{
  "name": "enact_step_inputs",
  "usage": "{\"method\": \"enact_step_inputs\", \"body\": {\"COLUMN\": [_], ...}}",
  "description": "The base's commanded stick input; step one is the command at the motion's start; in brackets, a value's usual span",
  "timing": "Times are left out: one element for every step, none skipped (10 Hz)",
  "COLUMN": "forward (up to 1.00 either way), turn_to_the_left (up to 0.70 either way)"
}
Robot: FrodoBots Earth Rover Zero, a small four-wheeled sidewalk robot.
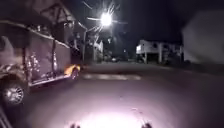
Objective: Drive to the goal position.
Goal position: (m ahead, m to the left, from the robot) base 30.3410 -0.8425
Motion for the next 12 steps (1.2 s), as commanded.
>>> {"method": "enact_step_inputs", "body": {"forward": [1.00,1.00,1.00,1.00,1.00,1.00,1.00,1.00,1.00,1.00,1.00,1.00], "turn_to_the_left": [0.00,0.00,0.00,-0.16,-0.40,-0.40,-0.40,-0.40,-0.33,0.00,0.00,0.00]}}
